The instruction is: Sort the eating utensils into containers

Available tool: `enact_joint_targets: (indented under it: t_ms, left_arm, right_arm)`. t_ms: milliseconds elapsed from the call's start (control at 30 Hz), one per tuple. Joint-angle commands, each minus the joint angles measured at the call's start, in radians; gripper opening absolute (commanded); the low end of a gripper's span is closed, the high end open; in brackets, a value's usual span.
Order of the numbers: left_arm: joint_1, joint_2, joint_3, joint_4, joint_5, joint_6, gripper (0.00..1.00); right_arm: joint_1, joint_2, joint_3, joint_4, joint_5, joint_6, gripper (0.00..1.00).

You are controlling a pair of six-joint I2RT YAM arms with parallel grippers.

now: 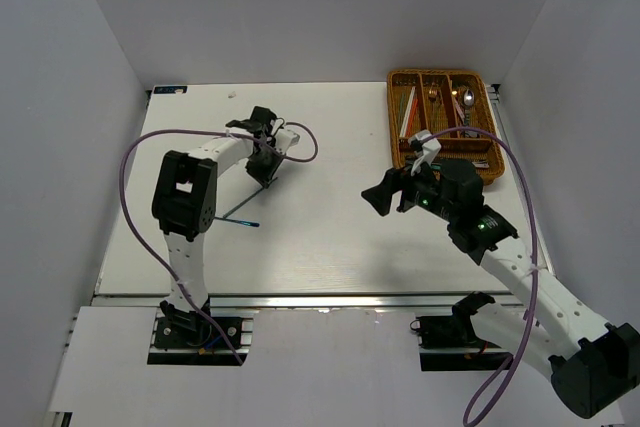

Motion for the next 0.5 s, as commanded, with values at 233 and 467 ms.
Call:
enact_joint_targets:
  t_ms: [233, 467]
  left_arm:
    - [-0.001, 0.184, 0.049, 0.034, -0.028, -0.009, 0.06]
    - [-0.018, 0.207, 0.141, 0.045, 0.051, -0.086, 0.00]
  right_arm:
    - [-0.002, -0.030, 0.003, -0.004, 0.031, 0.036, 0.89]
    - [-0.002, -0.021, -0.018, 0.017, 0.074, 0.062, 0.89]
